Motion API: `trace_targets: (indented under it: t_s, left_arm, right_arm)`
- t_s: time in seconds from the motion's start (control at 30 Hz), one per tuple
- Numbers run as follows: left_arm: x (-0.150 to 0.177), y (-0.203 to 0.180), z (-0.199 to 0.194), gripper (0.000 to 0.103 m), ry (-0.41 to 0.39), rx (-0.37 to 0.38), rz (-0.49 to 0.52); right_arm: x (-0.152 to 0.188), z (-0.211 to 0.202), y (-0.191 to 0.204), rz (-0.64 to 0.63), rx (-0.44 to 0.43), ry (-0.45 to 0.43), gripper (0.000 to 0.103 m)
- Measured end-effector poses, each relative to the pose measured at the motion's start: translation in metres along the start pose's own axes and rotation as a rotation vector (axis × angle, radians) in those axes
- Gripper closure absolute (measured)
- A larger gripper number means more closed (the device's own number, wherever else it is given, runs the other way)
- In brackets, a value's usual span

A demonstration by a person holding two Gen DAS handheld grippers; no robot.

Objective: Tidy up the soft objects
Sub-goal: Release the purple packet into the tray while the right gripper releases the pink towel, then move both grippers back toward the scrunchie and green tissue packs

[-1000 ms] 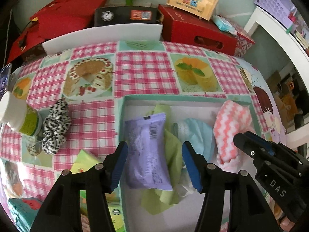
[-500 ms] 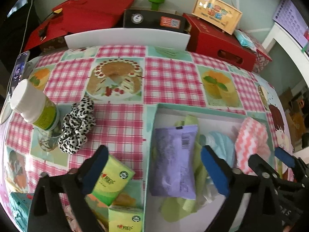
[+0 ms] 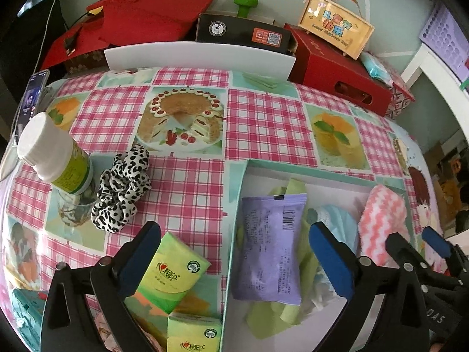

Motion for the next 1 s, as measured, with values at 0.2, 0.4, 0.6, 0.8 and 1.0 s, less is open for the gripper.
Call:
trace_targets:
  t_s: [0.2,0.4,0.6,0.8,1.0]
  left_arm:
    - [-0.013,0.020,-0.023,0.002,-0.063,0.032,-0.051]
    - [-0.030,0.065,-0.052,0.002,-0.152,0.001,-0.111]
    - [-0.037,0.112,-0.060,0.002,-0.169,-0.058,-0.193]
    - [-0.033,0.136,-0.052,0.002,-0.133,-0.088,-0.220]
    - [-0.030,0.152,-0.049,0.002,-0.081,-0.071,-0.266]
  right_arm:
    - [-0.004,-0.005,0.005,-0.002,-0.009,-0.031,0.000]
    - [-0.010,-0.013,0.013,-0.009,-0.018,-0.072,0.000]
    - [-0.017,-0.018,0.031,-0.038,-0.050,-0.110,0.000]
    - [-0.024,-0.015,0.073,-0.131,-0.119,-0.117,0.000]
    - [-0.026,-0.008,0.129,-0.262,-0.237,-0.111,0.000]
Point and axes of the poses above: each gripper's, at about its wrist camera, not at the fingertips, and z roughly the way its jaws point, y to its left, x to its underside, the point moved 3 cm from there along z, roughly the way its jaws point, and after that the axes turned 13 degrees about -z, right-handed, at the moved point
